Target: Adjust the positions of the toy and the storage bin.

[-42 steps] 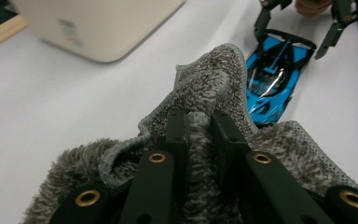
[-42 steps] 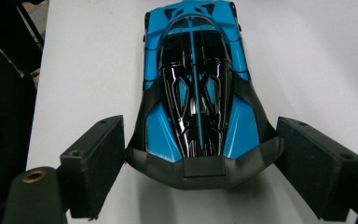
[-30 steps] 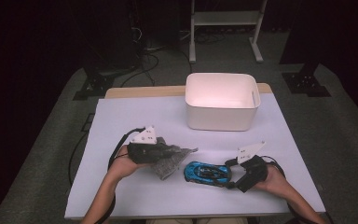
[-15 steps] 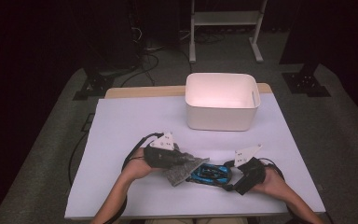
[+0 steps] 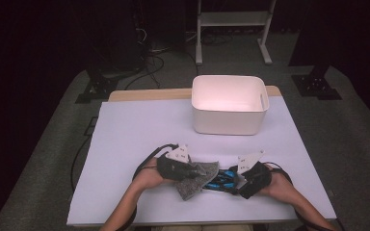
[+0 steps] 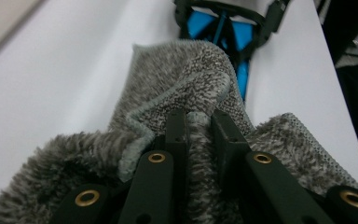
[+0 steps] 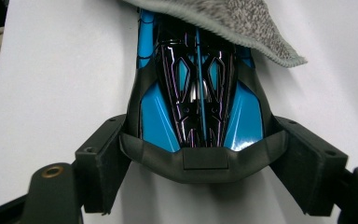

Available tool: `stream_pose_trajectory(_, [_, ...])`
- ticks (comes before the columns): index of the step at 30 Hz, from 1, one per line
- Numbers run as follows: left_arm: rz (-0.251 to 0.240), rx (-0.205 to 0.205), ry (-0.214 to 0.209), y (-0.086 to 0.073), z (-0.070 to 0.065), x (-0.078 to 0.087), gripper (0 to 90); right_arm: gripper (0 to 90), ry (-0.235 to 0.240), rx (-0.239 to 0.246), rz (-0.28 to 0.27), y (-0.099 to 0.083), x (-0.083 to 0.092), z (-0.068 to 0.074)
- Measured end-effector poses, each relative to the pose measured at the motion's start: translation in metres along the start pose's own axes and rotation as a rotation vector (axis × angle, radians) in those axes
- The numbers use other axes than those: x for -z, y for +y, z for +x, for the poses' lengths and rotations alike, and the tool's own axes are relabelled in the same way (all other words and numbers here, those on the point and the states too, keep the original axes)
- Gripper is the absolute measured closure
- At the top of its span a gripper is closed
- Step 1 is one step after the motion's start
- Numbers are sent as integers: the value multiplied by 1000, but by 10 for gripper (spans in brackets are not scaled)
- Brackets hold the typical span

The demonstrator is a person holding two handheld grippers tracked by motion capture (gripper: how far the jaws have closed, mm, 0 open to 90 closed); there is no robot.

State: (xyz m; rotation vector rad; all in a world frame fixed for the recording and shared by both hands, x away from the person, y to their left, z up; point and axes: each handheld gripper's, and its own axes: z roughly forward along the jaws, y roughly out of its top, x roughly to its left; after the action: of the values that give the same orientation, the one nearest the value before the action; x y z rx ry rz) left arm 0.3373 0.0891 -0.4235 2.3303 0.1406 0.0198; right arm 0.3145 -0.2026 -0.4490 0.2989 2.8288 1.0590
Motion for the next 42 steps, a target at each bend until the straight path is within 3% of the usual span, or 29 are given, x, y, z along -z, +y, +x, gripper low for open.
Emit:
stream_pose_trajectory(8, [30,1,3,-9,-7,5,787,228,58,71,14,8,-6,-17])
stream_pose_trajectory(16, [12,6,32,-13,-7,18,787,219,51,19,0,10,-10,-15])
stream_pose_trajectory(23, [-19,-6,53,-2,-6,31,787,221,70,-11,-11,9,-13,-16])
stream_pose_trajectory(29, [9,-33,31,8,-6,14,780,221,62,-11,-13,9,-14,-15])
stream_pose_trajectory(37, [-13,-57,14,28,-5,7,782,220,68,-19,-17,6,-12,-17])
stream_pose_trajectory(42, [20,-80,-7,33,-3,-10,763,220,69,-20,-17,6,-12,-17])
